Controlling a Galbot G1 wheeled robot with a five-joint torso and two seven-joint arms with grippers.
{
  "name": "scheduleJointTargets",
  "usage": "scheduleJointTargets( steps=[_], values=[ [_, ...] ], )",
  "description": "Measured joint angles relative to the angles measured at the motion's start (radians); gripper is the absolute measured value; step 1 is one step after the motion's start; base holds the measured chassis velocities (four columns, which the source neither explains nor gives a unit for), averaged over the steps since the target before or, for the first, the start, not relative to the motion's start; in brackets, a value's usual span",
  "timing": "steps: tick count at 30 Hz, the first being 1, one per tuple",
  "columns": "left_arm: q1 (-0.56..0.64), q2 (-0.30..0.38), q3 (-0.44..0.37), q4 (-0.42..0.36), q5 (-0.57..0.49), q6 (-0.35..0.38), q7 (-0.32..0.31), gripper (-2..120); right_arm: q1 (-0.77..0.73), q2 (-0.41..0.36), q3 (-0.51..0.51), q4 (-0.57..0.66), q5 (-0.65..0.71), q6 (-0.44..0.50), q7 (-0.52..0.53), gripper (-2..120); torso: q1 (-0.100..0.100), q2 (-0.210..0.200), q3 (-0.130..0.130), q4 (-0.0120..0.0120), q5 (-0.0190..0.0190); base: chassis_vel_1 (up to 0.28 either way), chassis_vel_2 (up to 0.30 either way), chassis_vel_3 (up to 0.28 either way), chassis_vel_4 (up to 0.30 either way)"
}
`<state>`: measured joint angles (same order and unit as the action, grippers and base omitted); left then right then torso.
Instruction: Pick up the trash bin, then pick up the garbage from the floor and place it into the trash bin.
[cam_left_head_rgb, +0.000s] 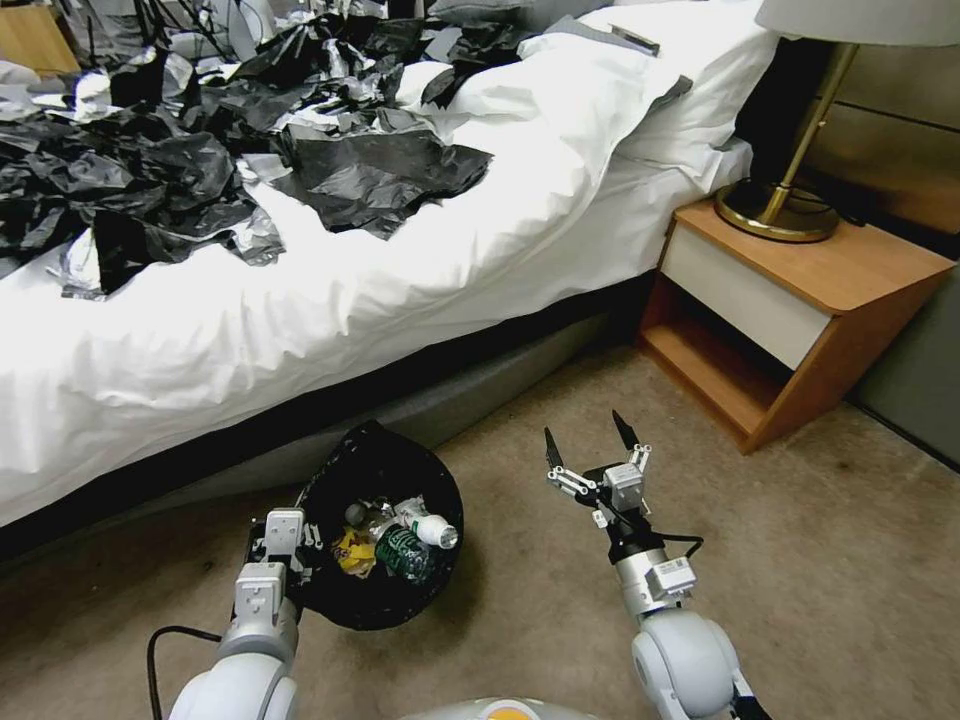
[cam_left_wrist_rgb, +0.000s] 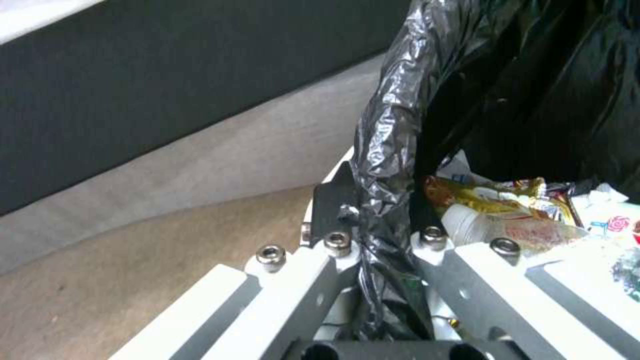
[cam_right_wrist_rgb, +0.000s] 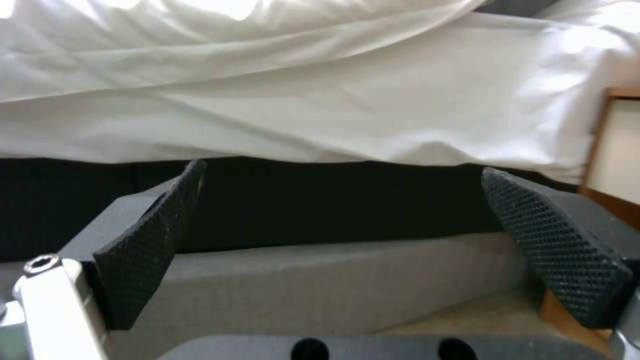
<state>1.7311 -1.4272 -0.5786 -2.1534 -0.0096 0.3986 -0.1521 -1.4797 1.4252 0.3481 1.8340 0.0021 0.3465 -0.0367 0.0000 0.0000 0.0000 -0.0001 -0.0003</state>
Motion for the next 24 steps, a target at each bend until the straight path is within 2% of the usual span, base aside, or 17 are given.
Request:
scheduleJointTargets(
  steps=[3,8,24],
  values=[
    [0.004,0.000,0.000,-0.004,0.000,0.000,0.000,0,0.000,0.000,-0.003,0.000,0.001,-0.006,-0.001,100,0.000,0.000,0.000,0.0000,0.0002,0.057,0.072,0.072,0.067],
    [0.015,-0.003,0.004,-0.009,-0.008,0.003,0.000,0,-0.002,-0.009,-0.012,0.012,0.011,-0.079,0.013,100,0.000,0.000,0.000,0.0002,0.0003,0.092,0.094,0.090,0.091],
    [0.021,-0.004,0.001,-0.018,-0.006,0.003,0.001,0,0.005,-0.008,-0.014,0.015,0.010,-0.106,0.025,100,0.000,0.000,0.000,0.0002,0.0003,0.117,0.109,0.113,0.122]
  ],
)
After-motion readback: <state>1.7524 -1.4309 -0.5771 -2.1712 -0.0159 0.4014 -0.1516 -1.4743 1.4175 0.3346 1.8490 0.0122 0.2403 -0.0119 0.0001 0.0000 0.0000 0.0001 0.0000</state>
